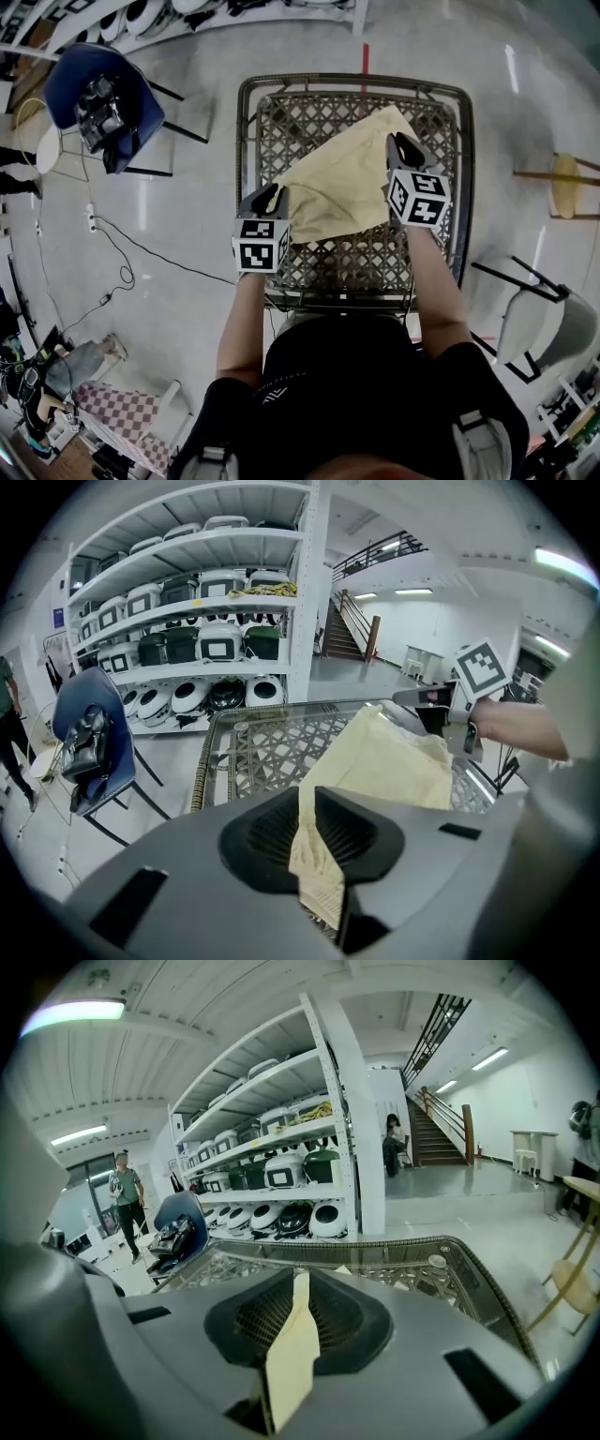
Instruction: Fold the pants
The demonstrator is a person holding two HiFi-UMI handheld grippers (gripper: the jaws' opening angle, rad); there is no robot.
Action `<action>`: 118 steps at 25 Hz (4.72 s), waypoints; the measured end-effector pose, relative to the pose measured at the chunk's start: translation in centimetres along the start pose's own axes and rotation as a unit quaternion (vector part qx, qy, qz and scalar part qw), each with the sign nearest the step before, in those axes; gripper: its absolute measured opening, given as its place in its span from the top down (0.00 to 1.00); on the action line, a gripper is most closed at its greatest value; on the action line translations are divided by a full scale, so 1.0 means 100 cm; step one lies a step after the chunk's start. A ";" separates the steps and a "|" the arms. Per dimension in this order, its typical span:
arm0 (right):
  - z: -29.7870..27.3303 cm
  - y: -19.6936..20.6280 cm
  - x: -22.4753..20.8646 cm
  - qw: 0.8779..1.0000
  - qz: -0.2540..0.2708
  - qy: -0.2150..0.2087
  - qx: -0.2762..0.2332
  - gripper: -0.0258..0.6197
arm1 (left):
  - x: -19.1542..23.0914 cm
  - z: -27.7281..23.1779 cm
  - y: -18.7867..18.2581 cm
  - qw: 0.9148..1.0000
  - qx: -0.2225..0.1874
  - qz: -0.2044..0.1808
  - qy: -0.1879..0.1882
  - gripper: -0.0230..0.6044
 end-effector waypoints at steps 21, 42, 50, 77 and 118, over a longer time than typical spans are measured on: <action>0.049 0.024 0.051 0.999 0.020 -0.036 0.025 0.89 | -0.019 0.038 0.018 0.997 -0.010 -0.048 0.055 0.93; 0.057 0.050 0.117 0.997 0.010 -0.064 0.040 0.89 | 0.005 0.044 0.034 0.990 -0.019 -0.091 0.103 0.93; 0.072 0.065 0.137 0.995 0.020 -0.087 0.052 0.89 | -0.002 0.061 0.036 0.987 -0.020 -0.121 0.108 0.93; 0.109 0.097 0.184 0.997 -0.042 -0.058 0.022 0.89 | -0.001 0.076 0.034 0.946 -0.049 -0.243 0.209 0.93; 0.039 0.136 0.260 0.992 -0.108 -0.021 0.056 0.87 | 0.024 0.010 0.029 0.779 -0.025 -0.473 0.410 0.74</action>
Point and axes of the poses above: the fingertips, and each gripper's own axes: z backward along the fingers, x to its left, y out of its underside, the point moved 6 cm from there along z, backward along the fingers, and after that the axes turned 11 degrees about -y, right-handed, at the moved point
